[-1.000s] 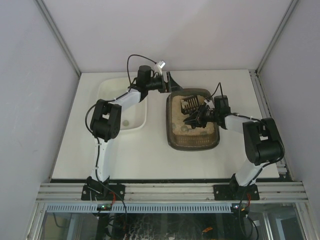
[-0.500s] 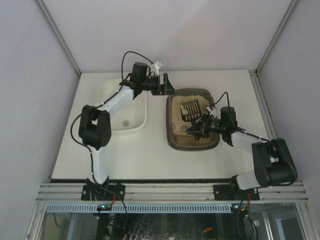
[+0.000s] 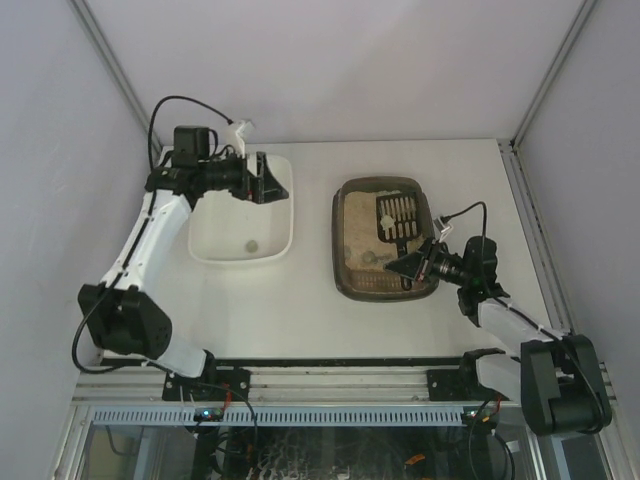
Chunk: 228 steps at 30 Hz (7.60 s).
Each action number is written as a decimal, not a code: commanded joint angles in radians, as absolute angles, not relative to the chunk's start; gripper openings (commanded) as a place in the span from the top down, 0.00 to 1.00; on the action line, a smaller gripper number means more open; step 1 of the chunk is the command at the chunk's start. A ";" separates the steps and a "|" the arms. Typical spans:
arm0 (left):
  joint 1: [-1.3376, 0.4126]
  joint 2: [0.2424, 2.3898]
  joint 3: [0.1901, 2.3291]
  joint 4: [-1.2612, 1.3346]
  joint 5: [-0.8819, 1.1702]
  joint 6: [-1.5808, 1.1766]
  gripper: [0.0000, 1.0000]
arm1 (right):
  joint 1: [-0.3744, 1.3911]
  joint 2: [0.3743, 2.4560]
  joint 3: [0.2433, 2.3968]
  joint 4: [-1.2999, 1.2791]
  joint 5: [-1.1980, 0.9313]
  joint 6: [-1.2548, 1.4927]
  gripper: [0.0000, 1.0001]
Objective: Clean the litter box
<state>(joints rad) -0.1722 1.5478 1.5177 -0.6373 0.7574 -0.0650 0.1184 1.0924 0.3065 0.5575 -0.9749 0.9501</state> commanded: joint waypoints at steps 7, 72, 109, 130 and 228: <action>-0.127 1.255 1.273 -0.753 0.602 0.060 0.00 | 0.113 1.187 0.265 0.852 -0.993 1.139 1.00; 0.551 1.334 1.495 -0.928 0.613 -0.059 0.02 | 0.588 1.904 1.532 -0.202 -0.745 0.772 1.00; 0.300 1.120 1.251 -0.754 -0.105 -0.147 0.04 | 1.021 2.001 2.079 -1.017 0.754 0.393 1.00; -0.025 1.314 1.369 -0.694 -0.029 -0.183 0.06 | 0.811 1.911 1.701 -1.600 0.567 1.030 1.00; -0.027 1.120 1.251 -0.781 0.168 -0.159 0.09 | 0.224 1.760 1.153 -0.648 -0.477 0.625 1.00</action>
<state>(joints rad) -0.0238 1.1511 1.2324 -0.7506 0.1219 -0.1905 0.2462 1.7714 1.1797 -0.7464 -0.3962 0.6037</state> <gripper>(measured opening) 0.910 0.147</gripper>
